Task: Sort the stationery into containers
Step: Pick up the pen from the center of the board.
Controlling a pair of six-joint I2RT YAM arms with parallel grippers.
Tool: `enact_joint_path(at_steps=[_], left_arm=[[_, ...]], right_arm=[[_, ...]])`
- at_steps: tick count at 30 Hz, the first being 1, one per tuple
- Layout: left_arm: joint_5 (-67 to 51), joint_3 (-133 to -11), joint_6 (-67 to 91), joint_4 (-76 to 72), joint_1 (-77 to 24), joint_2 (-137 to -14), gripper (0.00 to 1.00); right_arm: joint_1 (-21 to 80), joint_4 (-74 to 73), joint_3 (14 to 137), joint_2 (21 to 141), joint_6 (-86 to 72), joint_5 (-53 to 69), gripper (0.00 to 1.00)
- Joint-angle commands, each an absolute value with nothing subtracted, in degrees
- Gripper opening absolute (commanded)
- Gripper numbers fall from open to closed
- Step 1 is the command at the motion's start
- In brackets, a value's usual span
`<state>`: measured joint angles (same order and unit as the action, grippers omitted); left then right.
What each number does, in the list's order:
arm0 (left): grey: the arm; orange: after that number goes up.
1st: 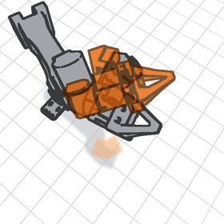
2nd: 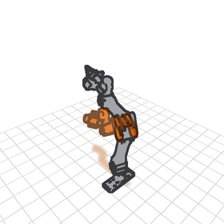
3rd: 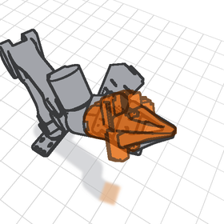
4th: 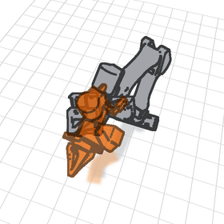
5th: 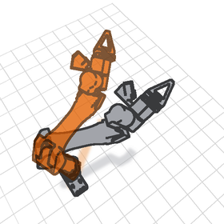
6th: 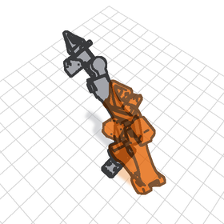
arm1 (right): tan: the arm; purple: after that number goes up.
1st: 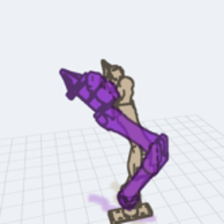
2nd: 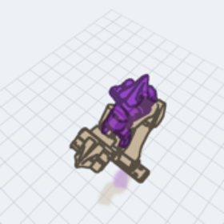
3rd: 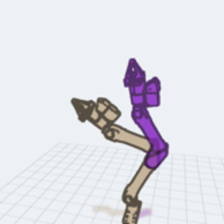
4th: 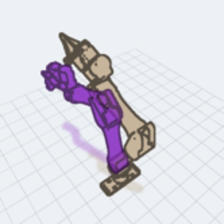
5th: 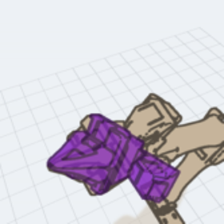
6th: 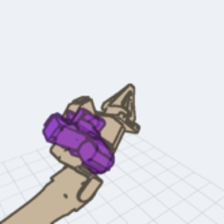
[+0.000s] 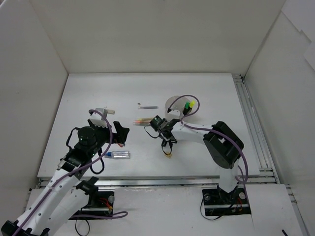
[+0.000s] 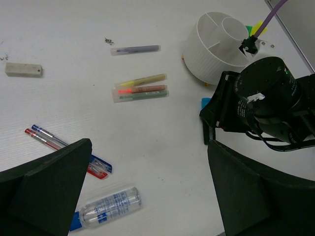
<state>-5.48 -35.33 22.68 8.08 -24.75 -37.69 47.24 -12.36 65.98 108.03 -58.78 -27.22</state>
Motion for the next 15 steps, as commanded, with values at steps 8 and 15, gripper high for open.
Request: enact_joint_path(at_steps=[8,15], left_arm=[[-4.49,-37.09,23.12,6.94,-25.14,-37.0,0.99],[-4.04,-37.26,22.94,7.91,-24.61,-36.04,0.99]], right_arm=[[52.56,-2.67,71.91,96.96,-33.35,-38.59,0.0],[46.59,37.39,51.87,78.94,-14.0,-26.03,0.0]])
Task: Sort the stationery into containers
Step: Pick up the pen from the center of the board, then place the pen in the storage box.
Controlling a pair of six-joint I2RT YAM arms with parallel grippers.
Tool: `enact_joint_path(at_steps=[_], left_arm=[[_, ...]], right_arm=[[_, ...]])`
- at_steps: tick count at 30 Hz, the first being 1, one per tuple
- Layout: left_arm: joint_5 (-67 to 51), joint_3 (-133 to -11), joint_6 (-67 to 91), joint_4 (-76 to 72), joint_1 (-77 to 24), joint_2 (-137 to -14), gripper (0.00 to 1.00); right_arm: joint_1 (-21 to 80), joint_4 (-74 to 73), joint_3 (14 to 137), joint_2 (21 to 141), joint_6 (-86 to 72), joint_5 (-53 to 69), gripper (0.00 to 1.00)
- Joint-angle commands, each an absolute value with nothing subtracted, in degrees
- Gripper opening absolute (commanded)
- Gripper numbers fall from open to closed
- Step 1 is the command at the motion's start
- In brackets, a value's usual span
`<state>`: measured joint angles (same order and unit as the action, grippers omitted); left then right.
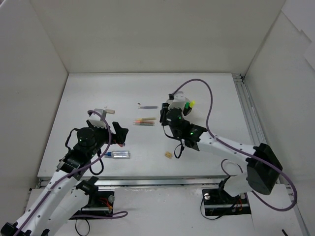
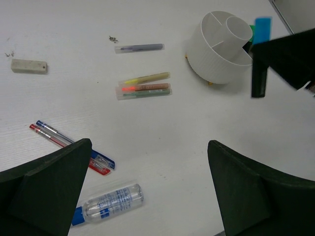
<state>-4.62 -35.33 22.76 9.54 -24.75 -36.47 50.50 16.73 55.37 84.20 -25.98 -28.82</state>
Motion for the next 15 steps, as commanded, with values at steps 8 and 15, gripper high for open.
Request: enact_joint_path(at_steps=[8,15], left_arm=[[-4.22,-38.32,22.06,8.17,-24.61,-38.23,0.99],[-3.61,-37.71,21.62,7.47,-24.61,-37.44,0.99]], right_arm=[[32.1,50.18,42.55,70.23,-1.24,-12.25,0.0],[21.02,55.89,39.99,72.06,2.29,9.47,0.0]])
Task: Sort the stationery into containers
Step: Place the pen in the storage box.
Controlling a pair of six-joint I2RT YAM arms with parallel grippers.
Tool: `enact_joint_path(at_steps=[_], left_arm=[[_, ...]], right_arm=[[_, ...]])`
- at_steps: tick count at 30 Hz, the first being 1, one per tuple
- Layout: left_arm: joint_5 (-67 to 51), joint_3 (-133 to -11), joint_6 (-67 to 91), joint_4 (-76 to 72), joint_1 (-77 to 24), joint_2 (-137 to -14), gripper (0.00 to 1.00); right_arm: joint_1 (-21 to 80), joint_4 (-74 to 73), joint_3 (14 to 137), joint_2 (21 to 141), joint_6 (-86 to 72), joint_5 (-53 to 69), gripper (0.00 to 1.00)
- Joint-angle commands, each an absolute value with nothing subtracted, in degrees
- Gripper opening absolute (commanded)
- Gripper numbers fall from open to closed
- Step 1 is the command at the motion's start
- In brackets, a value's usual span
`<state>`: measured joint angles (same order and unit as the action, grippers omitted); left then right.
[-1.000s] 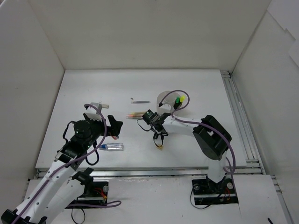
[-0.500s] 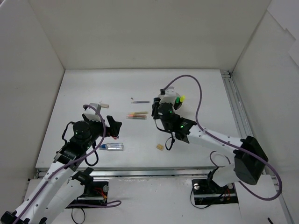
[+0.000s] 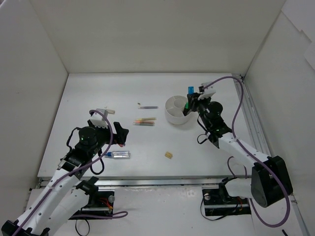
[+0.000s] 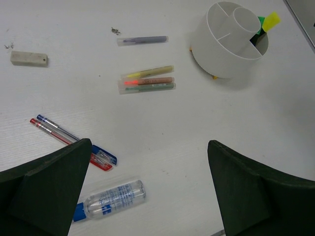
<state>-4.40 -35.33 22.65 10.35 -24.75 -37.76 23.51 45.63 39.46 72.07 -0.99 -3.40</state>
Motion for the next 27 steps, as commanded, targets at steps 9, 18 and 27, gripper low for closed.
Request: enact_joint_path(at_steps=[9,18,27], left_arm=[[-2.64,-37.18,21.44,6.77,-24.61,-37.7,1.0],[-3.6,-39.46,20.74,6.33,-24.61,-41.57,0.99],[-3.25,-40.16,20.39,6.5,-24.61,-42.98,0.99]], right_arm=[[15.3,59.24,42.45,81.37,2.9,21.87,0.0],[14.33,70.13,42.54,89.64,0.26,19.43,0.03],[13.54,73.12,41.23,92.98,0.26,17.84,0.06]])
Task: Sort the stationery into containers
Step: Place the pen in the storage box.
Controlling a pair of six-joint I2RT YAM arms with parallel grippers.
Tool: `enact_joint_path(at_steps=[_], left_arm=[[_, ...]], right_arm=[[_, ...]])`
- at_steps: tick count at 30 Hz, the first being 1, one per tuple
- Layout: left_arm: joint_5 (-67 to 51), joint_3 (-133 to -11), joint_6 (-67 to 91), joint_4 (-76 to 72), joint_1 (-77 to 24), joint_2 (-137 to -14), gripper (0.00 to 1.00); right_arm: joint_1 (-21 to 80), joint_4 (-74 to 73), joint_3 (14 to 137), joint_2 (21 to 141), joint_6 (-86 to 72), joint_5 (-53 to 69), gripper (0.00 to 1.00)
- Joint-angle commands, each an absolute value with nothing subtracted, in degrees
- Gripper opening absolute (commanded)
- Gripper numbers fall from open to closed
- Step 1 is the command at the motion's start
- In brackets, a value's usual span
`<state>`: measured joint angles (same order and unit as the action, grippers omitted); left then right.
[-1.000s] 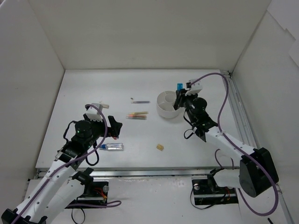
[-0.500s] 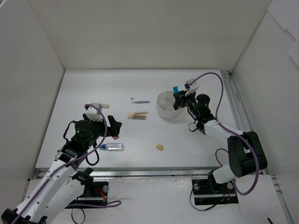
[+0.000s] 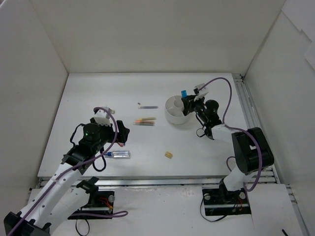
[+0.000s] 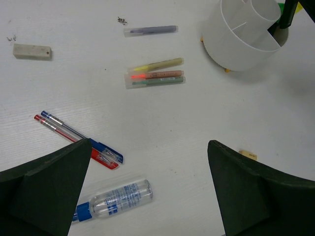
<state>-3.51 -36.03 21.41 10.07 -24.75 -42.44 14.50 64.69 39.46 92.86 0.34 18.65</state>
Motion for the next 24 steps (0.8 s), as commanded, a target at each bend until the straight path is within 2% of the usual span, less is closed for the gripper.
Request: enact_joint_path(at_steps=[1,8,16,19,22,24], left_arm=[[-3.25,-40.25,20.39,6.5,-24.61,-42.98,0.99],[-3.43,-40.78,20.39,6.42,-24.61,-43.94,0.99],[-4.13,-40.96,20.39,6.59,-24.61,-44.12,0.99],[-4.13,-41.04,20.3,7.29,-24.61,-43.33,0.99],[-4.04,-40.78,20.3,7.47,-24.61,-42.28,0.99],[-3.96,-40.78,20.39,7.65,-24.61,-41.75,0.99]], right_arm=[[13.45,73.47,40.96,93.16,0.26,17.75,0.07],[13.1,75.14,38.67,92.9,-1.41,16.79,0.07],[12.92,76.55,36.12,92.72,-2.9,16.79,0.13],[13.09,77.6,35.6,92.72,-3.69,16.79,0.21],[13.01,78.05,35.07,91.85,-4.31,17.31,0.34],[13.01,78.13,34.72,90.62,-4.75,17.49,0.35]])
